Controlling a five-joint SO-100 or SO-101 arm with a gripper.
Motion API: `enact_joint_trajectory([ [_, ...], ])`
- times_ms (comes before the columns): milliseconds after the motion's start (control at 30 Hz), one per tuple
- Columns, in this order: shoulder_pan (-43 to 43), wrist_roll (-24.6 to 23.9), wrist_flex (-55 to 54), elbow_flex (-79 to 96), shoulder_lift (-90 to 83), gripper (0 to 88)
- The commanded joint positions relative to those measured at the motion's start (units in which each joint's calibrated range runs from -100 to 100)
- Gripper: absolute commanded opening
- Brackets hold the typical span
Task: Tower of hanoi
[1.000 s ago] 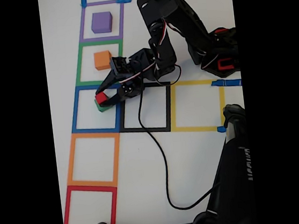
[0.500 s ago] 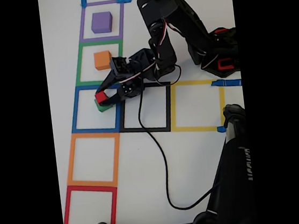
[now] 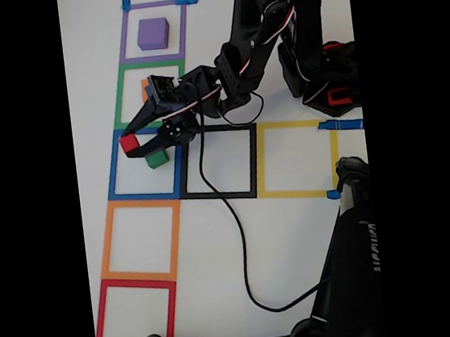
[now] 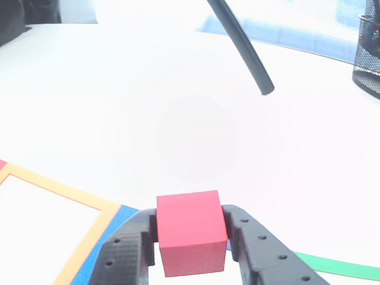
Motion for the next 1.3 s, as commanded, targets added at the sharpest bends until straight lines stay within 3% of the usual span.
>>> enact_joint_trajectory([
  [0,3.4,0.2,18.9,-3.5,-14.4,2.4],
  [233,9.8,0.2,52.2,-13.0,-30.6,2.2],
  [500,16.3,-1.8,97.9,-46.9,-37.0,2.2],
  [700,25.9,-2.2,116.0,-63.4,-37.0,2.0],
  [767,30.4,0.2,119.3,-65.3,-37.5,2.0],
  [1033,49.4,0.2,124.7,-65.8,-39.7,2.0],
  [1267,60.8,0.2,115.3,-53.3,-39.9,2.0],
])
